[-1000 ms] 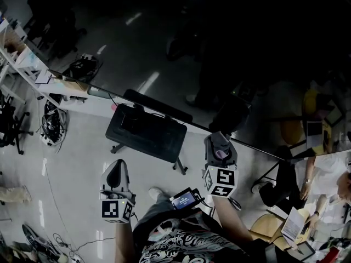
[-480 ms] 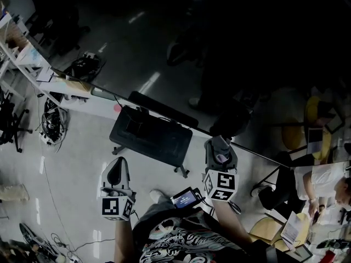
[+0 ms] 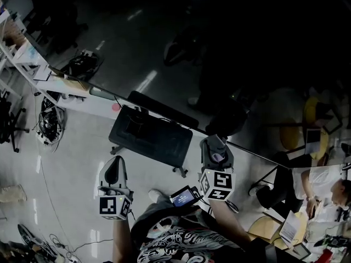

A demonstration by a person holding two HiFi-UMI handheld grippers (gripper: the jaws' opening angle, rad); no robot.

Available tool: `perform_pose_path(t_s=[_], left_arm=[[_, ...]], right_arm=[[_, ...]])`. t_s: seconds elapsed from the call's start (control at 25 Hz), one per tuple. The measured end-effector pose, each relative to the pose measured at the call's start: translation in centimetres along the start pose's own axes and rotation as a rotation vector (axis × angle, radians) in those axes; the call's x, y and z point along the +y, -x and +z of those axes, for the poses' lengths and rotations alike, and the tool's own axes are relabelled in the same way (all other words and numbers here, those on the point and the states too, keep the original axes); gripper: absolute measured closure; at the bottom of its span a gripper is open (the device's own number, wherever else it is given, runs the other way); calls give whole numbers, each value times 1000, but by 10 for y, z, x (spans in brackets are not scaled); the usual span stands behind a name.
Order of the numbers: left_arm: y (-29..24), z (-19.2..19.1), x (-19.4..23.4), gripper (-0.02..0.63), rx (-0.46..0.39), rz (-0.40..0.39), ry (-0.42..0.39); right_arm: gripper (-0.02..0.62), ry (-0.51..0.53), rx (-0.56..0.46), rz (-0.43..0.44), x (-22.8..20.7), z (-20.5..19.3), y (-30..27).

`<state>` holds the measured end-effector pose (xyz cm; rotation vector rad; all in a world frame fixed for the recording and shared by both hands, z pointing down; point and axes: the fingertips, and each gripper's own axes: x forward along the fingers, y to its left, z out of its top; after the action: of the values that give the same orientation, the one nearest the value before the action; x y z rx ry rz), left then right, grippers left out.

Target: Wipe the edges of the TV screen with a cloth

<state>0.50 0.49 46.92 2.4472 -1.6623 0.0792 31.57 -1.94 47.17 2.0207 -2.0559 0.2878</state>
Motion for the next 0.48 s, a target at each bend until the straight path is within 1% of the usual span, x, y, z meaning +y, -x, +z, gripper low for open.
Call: perform_pose_path(t_s=[0.24,0.48], left_arm=[[2,-6,14,588,18,0,12],[4,-8,29,588,14,22,25]], right_arm=[[385,-26,10,8,13,3,-7],[385,-40,11,9,22,2,-15]])
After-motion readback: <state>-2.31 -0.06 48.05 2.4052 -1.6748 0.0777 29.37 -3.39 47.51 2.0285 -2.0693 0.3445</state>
